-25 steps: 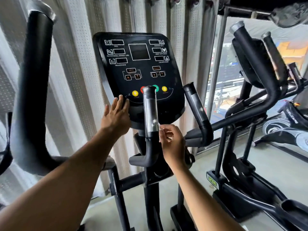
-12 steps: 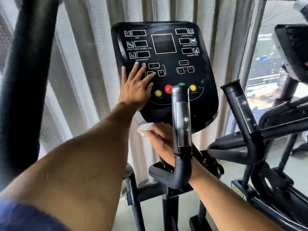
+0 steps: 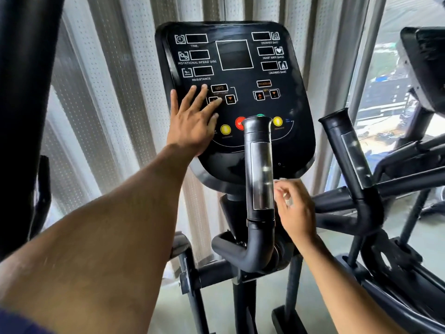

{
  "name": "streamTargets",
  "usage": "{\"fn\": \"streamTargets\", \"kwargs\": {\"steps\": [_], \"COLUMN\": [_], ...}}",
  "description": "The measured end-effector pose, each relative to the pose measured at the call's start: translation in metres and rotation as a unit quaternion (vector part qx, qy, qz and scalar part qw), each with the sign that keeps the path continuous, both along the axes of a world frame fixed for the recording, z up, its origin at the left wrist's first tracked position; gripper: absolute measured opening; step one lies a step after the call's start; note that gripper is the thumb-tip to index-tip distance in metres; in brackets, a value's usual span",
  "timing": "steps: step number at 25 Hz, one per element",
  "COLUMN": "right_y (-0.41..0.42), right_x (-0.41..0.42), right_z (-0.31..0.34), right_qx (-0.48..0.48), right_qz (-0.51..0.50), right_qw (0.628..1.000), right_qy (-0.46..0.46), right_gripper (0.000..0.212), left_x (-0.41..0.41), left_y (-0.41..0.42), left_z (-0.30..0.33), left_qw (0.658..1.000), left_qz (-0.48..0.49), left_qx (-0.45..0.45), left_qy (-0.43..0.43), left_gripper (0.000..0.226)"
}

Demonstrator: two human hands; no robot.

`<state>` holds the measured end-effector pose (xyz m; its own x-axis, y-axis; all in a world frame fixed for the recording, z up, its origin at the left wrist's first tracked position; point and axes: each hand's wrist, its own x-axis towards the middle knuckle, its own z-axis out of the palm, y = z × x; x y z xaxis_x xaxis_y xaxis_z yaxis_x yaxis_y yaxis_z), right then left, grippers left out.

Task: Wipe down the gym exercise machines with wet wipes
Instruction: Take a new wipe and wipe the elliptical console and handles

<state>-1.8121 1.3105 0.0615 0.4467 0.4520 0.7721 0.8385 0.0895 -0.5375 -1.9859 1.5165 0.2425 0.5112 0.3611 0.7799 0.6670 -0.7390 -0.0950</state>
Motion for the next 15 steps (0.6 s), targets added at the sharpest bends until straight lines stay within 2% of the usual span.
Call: {"fn": "streamTargets", "kwargs": {"steps": [3, 5, 9, 12, 13, 15], "right_y": [0.003, 0.012, 0.009, -0.001, -0.001, 0.002], "right_x": [0.000, -0.033, -0.090, -0.095, -0.089, -0.065], "right_z": [-0.012, -0.010, 0.003, 0.009, 0.007, 0.007], "right_qx": [0.144, 0.198, 0.153, 0.093, 0.107, 0.142], "right_qz": [-0.051, -0.042, 0.080, 0.088, 0.097, 0.037], "right_qw": [0.981, 0.968, 0.979, 0.988, 0.987, 0.984], "right_qy": [0.118, 0.145, 0.112, 0.082, 0.075, 0.099], "right_gripper": [0.010, 0.009, 0.018, 0.019, 0.015, 0.007], "left_x": [0.001, 0.001, 0.001, 0.001, 0.001, 0.000], "left_y": [0.002, 0.002, 0.002, 0.001, 0.001, 0.000], "left_z": [-0.001, -0.002, -0.001, 0.000, 0.000, 0.000], "left_qw": [1.000, 1.000, 1.000, 1.000, 1.000, 1.000], "left_qz": [-0.006, -0.011, -0.005, -0.014, -0.016, -0.012], "left_qx": [0.008, 0.011, 0.012, 0.014, 0.013, 0.009], "left_qy": [-0.008, -0.011, -0.014, -0.019, -0.019, -0.019], "left_gripper": [0.049, 0.048, 0.047, 0.047, 0.047, 0.047]}}
